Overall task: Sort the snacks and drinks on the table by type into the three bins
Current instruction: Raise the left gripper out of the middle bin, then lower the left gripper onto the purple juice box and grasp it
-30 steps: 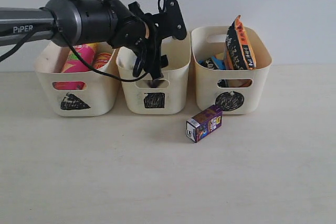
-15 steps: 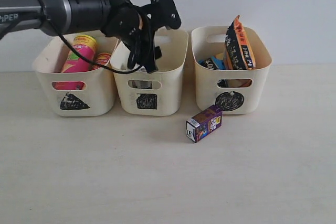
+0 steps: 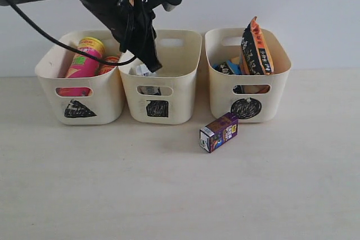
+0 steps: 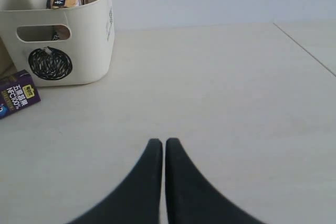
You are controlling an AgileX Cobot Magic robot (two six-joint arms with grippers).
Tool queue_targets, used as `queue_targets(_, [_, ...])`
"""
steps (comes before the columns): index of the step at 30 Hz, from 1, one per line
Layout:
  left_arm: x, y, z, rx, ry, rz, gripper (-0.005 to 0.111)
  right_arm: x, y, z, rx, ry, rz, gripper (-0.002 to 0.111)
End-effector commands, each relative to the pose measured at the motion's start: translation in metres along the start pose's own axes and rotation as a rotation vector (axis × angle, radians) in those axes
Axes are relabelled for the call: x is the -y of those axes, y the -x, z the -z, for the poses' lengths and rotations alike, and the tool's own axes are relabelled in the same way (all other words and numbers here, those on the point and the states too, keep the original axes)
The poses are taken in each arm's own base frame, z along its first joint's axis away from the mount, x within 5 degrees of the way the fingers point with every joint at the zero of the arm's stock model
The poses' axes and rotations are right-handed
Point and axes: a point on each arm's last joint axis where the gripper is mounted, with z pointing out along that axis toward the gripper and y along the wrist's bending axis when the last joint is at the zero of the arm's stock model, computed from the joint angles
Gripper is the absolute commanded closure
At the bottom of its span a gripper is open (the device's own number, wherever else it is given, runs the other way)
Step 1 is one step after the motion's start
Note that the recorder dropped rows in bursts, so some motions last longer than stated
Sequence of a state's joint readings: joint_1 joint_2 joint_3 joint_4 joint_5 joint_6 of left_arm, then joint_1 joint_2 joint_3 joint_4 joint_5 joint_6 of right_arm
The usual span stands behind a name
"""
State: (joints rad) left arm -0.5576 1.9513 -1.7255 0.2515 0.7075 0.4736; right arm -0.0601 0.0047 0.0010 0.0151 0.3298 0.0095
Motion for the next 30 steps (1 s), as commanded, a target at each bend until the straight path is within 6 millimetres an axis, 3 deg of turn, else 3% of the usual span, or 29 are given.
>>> queue_targets(1, [0.013, -0.005, 0.013, -0.001, -0.058, 0.015, 0.102, 0.000, 0.001, 0.000, 0.013, -0.001, 0.002, 0.108])
queue_targets(15, [0.087, 0.031, 0.035, 0.125, -0.339, -0.055, 0.102, 0.000, 0.001, 0.000, 0.013, -0.001, -0.002, 0.108])
queue_targets(22, [0.118, 0.038, 0.016, 0.100, -0.392, -0.085, 0.102, 0.000, 0.001, 0.000, 0.013, -0.001, -0.008, 0.108])
queue_targets(28, [0.125, 0.043, -0.011, 0.072, -0.397, -0.003, 0.102, 0.000, 0.001, 0.000, 0.013, -0.001, -0.008, 0.108])
queue_targets(30, [0.128, 0.045, -0.020, 0.064, -0.402, 0.007, 0.095, 0.000, 0.001, 0.000, 0.013, -0.001, -0.008, 0.108])
